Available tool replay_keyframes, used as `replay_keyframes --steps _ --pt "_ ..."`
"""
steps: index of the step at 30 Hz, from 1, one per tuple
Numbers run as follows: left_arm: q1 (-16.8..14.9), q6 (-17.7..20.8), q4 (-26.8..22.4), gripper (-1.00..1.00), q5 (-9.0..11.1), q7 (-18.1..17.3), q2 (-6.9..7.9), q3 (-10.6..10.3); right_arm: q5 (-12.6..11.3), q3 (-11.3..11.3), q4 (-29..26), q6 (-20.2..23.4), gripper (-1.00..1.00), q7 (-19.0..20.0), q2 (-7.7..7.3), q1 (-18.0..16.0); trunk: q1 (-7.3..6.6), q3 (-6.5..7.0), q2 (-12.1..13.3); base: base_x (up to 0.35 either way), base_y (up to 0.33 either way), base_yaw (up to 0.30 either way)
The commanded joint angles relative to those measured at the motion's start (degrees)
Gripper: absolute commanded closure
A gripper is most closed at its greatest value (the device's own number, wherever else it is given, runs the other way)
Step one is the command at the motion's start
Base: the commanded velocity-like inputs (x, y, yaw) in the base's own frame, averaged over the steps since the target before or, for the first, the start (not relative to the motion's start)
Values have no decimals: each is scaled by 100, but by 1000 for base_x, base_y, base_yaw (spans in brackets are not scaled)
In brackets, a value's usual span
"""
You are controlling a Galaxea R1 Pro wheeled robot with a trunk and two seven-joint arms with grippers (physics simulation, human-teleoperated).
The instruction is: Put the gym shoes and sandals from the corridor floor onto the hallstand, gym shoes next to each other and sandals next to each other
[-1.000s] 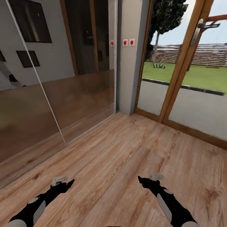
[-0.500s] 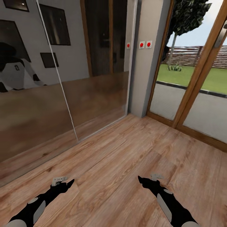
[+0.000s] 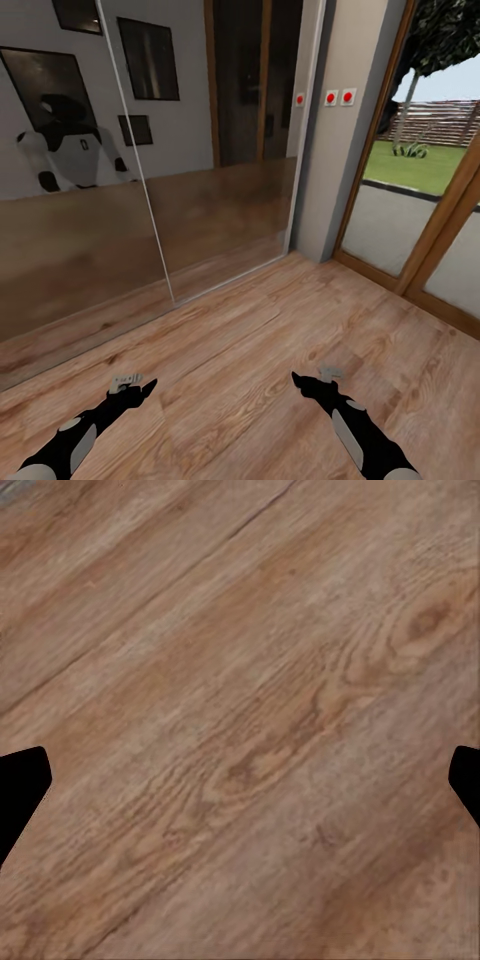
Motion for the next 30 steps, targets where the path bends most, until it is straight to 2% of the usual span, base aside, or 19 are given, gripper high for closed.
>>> replay_keyframes --steps 1,7,30 --pt "-6 3 8 -100 25 -39 -1 22 -47 21 -8 24 -100 -2 -7 0 1 0 -2 233 -272 262" --pt "-6 3 8 -100 25 -39 -1 21 -47 21 -8 22 -100 -2 -7 0 1 31 -2 136 -168 262" --pt "-6 3 8 -100 25 -39 -1 21 -47 21 -8 24 -100 -2 -7 0 1 144 -2 4 -5 264"
